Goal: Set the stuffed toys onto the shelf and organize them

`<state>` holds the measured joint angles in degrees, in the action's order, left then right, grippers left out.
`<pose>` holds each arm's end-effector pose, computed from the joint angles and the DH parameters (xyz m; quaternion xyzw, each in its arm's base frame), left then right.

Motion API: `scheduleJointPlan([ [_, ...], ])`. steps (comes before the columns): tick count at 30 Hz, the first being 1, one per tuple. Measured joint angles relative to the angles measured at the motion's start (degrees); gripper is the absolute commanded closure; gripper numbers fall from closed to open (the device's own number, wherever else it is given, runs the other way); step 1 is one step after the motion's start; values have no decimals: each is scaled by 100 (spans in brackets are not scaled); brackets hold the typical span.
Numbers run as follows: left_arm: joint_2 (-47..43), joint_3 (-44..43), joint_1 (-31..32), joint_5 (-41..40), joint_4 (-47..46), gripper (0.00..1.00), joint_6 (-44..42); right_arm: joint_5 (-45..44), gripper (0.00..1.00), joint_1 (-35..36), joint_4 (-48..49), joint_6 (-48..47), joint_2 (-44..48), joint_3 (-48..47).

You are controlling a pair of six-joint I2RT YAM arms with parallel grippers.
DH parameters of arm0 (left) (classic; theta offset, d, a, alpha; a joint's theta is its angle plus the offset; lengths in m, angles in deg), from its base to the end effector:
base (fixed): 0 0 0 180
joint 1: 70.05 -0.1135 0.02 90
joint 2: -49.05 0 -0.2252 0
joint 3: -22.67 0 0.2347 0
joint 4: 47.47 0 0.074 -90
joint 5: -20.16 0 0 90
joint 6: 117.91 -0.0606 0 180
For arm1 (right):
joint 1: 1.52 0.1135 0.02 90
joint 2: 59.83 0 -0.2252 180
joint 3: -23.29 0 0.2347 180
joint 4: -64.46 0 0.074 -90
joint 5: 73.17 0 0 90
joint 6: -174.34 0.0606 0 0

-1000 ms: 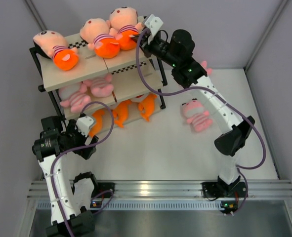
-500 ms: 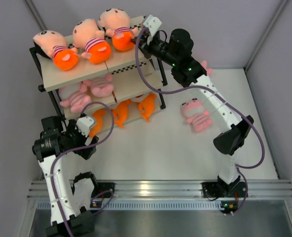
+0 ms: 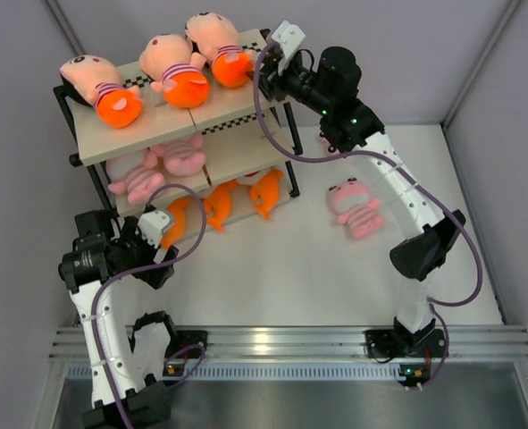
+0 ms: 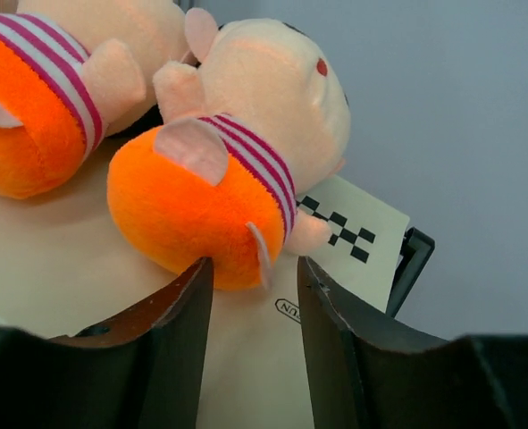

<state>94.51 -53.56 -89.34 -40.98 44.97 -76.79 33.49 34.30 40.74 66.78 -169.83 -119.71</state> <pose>0.1267 0.0134 0.2822 0.2987 0.8923 -0.0673 0.3317 0.3338 0.2623 0.4742 -0.3864 0.5229 0.2123 0.7295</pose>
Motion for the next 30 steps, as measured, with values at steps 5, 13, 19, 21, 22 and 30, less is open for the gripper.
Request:
scheduleJointPlan([
  [5,-24,0,0,-2,0,2,39,-22,29,0,-17,-20,166,2],
  [13,-98,13,4,-46,0,2,76,-323,9,-118,-273,452,1252,721],
  [19,-160,170,20,-48,0,2,81,-776,9,-1576,-551,1792,3176,3132],
  [21,-157,210,22,-68,2,2,85,-922,8,-2286,-472,2361,3661,4229],
  [22,-160,221,24,-83,0,2,92,-949,8,-2601,-476,2632,3818,4756],
  [30,-201,483,28,-310,0,2,251,-837,13,-3528,-343,3952,3534,7925],
])
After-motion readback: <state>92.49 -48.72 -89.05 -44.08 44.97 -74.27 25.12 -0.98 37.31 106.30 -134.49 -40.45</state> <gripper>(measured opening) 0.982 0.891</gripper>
